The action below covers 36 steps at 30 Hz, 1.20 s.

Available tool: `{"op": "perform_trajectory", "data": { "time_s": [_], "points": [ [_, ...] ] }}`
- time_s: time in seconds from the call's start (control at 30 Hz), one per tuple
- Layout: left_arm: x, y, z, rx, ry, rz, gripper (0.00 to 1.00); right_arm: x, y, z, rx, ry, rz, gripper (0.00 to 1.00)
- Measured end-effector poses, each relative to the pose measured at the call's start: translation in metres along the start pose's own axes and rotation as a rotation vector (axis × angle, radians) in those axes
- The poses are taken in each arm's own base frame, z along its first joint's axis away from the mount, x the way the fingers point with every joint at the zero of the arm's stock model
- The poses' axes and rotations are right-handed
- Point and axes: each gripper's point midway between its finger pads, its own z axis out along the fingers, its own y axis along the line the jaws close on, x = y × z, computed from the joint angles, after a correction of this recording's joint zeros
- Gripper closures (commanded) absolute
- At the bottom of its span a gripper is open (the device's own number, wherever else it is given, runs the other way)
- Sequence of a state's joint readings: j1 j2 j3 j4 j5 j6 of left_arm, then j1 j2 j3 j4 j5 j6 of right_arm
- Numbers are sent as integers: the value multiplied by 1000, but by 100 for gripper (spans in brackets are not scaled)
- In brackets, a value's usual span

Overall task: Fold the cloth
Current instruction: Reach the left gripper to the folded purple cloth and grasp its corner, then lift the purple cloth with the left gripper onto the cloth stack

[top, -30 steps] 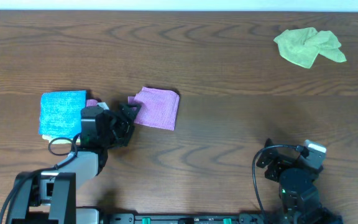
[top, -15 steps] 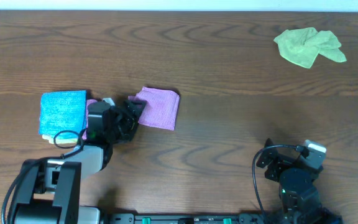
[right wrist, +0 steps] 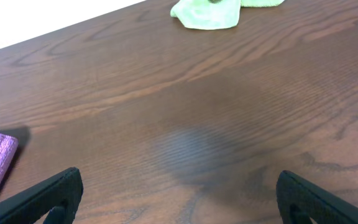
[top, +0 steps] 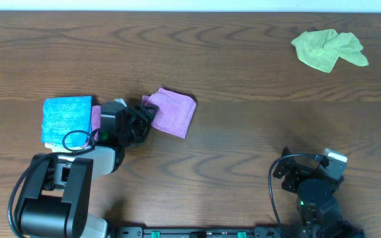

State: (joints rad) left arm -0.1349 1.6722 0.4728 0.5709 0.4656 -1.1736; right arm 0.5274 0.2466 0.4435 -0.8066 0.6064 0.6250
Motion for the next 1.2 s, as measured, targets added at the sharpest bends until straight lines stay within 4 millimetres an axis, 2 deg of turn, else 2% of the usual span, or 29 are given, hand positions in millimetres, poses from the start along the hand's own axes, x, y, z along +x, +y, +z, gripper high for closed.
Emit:
{"op": "perform_trajectory", "data": {
  "time_s": [0.1,0.63,0.93,1.13,1.2],
  "points": [
    [0,3,0,-11,-4,10,47,0,0,0,0,0,0,1],
    [-3,11,5,-32,-21,90,72,0,0,0,0,0,0,1],
    [-5,10,16,0,-40,154,94,0,0,0,0,0,0,1],
    [-3,4,18,35,-25,278,94,0,0,0,0,0,0,1],
    [0,-4,20,61,-3,324,94,0,0,0,0,0,0,1]
  ]
}}
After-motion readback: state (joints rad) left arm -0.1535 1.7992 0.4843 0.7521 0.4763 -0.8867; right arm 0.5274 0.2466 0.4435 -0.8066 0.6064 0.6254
